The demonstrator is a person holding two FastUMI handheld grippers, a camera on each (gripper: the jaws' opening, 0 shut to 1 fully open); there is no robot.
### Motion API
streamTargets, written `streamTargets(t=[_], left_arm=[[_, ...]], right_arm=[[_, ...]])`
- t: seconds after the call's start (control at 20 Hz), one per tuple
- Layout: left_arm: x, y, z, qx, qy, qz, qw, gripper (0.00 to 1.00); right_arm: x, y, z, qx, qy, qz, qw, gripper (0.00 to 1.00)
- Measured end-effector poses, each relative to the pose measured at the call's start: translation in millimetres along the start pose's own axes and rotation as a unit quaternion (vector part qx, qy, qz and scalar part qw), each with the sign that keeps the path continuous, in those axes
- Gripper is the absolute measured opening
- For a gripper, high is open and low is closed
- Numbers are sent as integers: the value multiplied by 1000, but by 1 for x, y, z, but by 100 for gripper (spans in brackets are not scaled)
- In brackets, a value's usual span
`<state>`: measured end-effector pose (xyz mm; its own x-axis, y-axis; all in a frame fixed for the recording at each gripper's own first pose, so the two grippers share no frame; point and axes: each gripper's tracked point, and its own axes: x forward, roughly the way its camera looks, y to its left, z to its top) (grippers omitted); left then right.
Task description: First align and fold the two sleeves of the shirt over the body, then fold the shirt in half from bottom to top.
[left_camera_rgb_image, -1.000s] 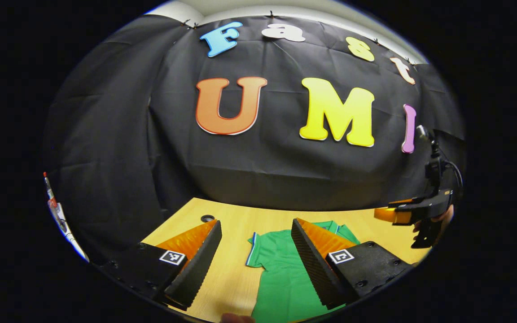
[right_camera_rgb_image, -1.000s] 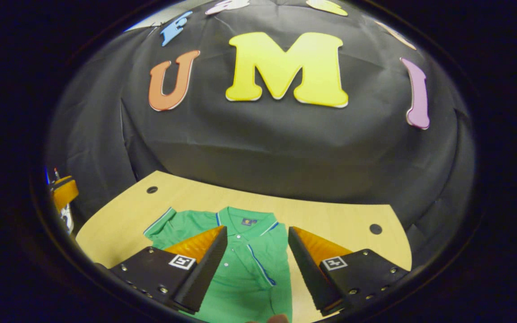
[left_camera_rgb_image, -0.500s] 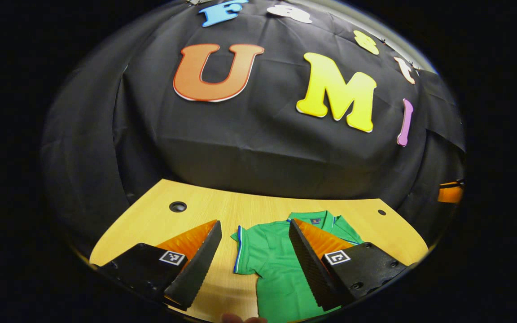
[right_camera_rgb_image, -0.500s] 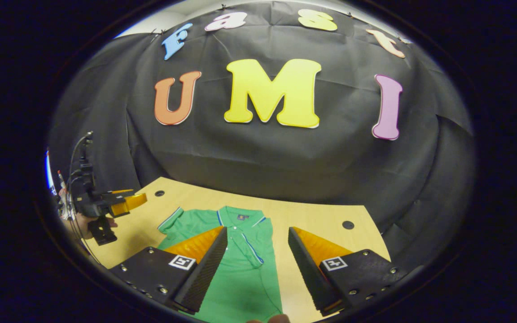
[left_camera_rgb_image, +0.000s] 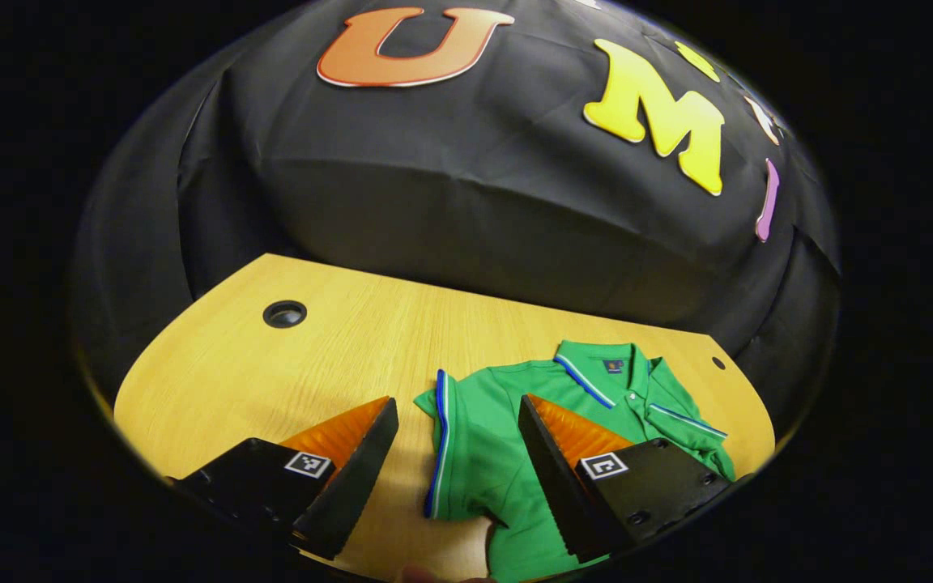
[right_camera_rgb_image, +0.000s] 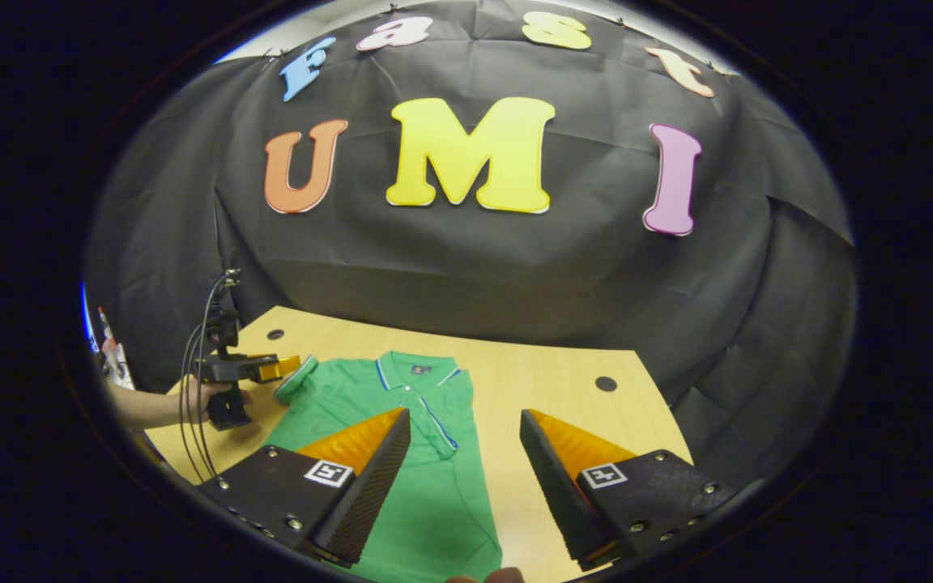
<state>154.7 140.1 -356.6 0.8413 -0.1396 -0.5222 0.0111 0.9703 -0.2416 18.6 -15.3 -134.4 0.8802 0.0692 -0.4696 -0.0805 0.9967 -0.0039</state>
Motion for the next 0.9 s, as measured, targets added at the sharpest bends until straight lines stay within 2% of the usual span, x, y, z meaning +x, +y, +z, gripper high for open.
streamTargets(t=[0.3, 0.55, 0.65, 0.75, 0.8, 0.85, 0.9], left_arm=[[28, 1, -10, 13, 16, -10, 1000, 90], [42, -6, -18, 31, 32, -22, 999, 86], [43, -8, -26, 31, 47, -21, 998, 80], [46, -5, -22, 33, 42, -19, 998, 59], [44, -2, -25, 33, 47, -13, 998, 60], [45, 2, -24, 35, 46, -7, 998, 52], [44, 5, -25, 36, 48, 1, 998, 33]], right_arm=[[2, -7, -17, 27, 21, -14, 999, 87], [2, -8, -18, 26, 21, -18, 999, 87], [3, -10, -21, 31, 23, -21, 999, 87], [3, -13, -26, 40, 28, -24, 999, 87], [3, -14, -26, 44, 28, -26, 998, 87], [2, -17, -28, 47, 27, -30, 998, 87], [2, -18, -29, 49, 26, -32, 998, 87]])
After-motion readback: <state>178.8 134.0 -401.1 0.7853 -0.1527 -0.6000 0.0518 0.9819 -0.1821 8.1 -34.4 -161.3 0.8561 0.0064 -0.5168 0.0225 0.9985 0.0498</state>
